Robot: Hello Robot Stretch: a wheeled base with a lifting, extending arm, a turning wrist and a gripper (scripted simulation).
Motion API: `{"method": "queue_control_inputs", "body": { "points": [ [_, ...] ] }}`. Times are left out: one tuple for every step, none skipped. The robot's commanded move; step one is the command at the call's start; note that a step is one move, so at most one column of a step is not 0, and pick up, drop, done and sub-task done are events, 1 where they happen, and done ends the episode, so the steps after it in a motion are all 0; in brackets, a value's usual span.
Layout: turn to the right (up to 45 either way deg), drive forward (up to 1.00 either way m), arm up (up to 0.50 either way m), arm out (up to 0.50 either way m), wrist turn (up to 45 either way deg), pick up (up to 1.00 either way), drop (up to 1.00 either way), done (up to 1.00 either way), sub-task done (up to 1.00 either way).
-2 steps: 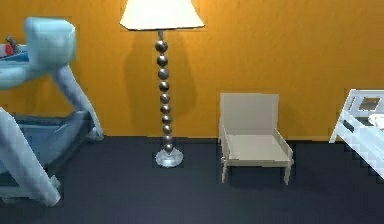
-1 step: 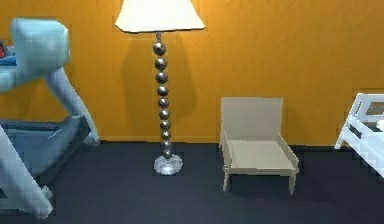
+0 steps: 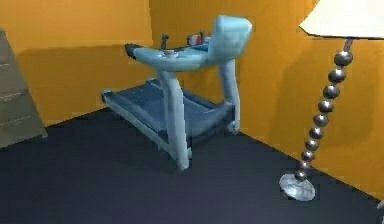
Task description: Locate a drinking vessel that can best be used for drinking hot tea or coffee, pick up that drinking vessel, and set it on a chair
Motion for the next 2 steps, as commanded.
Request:
{"method": "queue_control_inputs", "body": {
  "points": [
    [-33.0,0.00,0.00,0.00,0.0,0.00,0.00,0.00,0.00],
    [0.0,0.30,0.00,0.00,0.0,0.00,0.00,0.00,0.00]
  ]
}}
